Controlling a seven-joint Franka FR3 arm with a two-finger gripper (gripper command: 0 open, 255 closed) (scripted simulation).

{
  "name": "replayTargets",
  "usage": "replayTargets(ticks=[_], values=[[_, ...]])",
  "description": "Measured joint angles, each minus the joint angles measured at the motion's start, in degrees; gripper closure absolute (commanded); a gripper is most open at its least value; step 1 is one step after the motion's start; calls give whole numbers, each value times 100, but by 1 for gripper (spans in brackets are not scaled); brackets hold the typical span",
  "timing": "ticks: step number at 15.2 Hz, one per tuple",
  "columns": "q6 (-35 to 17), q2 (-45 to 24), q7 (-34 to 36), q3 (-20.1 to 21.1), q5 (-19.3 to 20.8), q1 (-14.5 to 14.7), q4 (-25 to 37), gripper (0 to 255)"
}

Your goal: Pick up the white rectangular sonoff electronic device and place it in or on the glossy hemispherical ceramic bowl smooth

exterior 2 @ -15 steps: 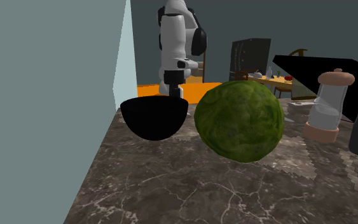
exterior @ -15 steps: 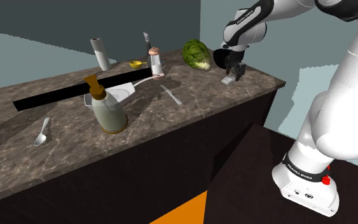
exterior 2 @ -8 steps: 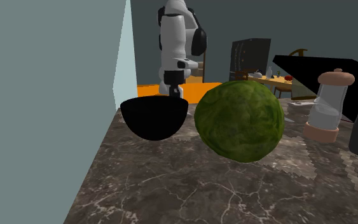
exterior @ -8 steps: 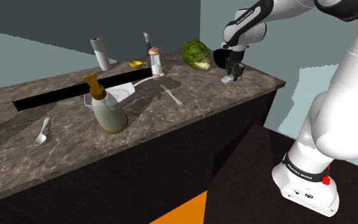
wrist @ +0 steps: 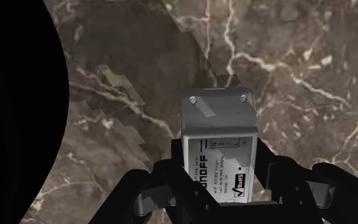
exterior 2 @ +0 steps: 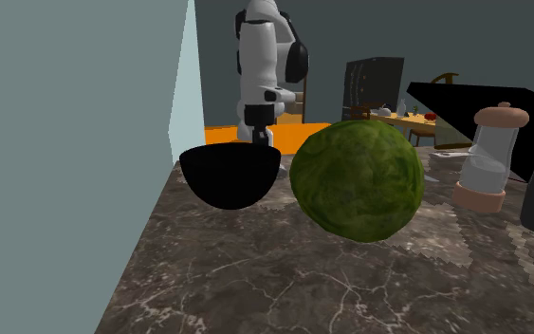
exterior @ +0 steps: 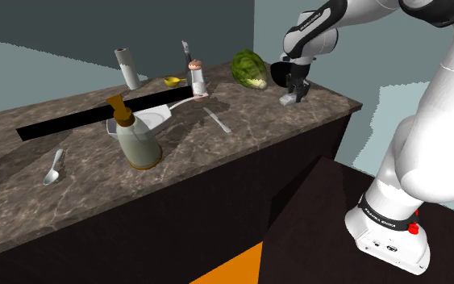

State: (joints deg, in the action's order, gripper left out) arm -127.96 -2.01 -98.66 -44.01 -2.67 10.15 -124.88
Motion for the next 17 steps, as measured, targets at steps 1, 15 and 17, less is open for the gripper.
replayTargets(ticks=[1,15,17], values=[[34,26,16,-1,23,3,15,255],[1051,587,361,61,492,42,610,255],[1207,638,399,80,528,50,728,255]])
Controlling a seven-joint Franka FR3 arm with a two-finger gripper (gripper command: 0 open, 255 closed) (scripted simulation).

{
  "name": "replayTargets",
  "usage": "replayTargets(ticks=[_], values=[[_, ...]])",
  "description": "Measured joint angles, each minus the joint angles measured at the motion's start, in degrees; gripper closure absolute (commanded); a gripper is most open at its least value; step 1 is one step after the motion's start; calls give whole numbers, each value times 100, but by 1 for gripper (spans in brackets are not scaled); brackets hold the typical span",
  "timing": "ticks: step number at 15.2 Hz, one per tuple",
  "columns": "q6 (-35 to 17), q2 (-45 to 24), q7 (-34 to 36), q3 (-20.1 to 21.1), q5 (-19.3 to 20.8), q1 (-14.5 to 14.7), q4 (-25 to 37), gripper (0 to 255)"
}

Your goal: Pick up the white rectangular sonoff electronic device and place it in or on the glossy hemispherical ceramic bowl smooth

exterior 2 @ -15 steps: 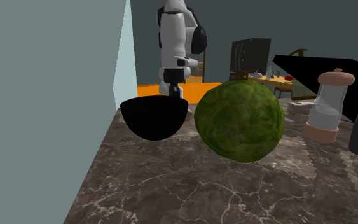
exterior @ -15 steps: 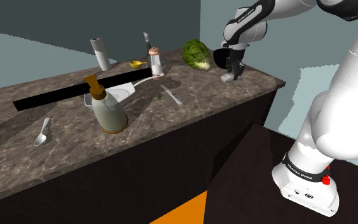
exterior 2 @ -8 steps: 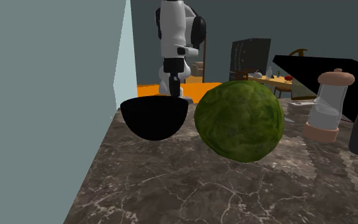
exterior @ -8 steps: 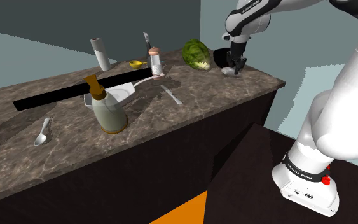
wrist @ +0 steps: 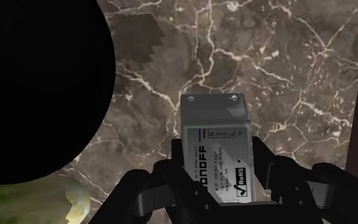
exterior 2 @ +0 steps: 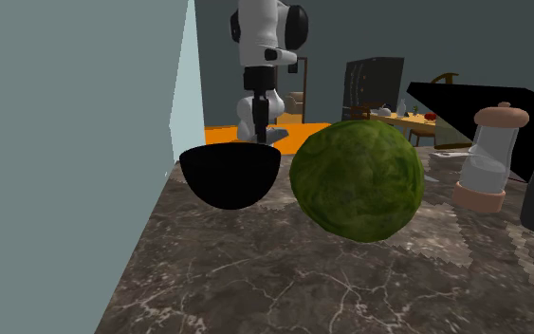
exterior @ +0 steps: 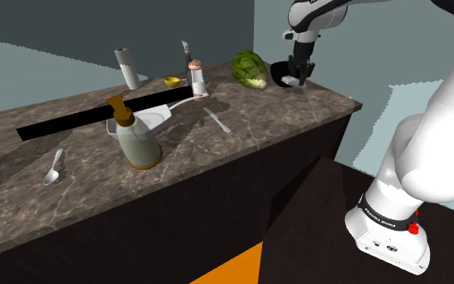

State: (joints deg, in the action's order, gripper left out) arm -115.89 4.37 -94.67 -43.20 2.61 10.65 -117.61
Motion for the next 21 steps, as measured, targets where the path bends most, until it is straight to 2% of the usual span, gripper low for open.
replayTargets(ticks=[16,18,21], values=[[1192,238,122,99,144,30,1011,255],[1255,-91,-117,-44,-81,-15,1320,255],[1473,-1047,-687,-279,-778,-244,2201,255]])
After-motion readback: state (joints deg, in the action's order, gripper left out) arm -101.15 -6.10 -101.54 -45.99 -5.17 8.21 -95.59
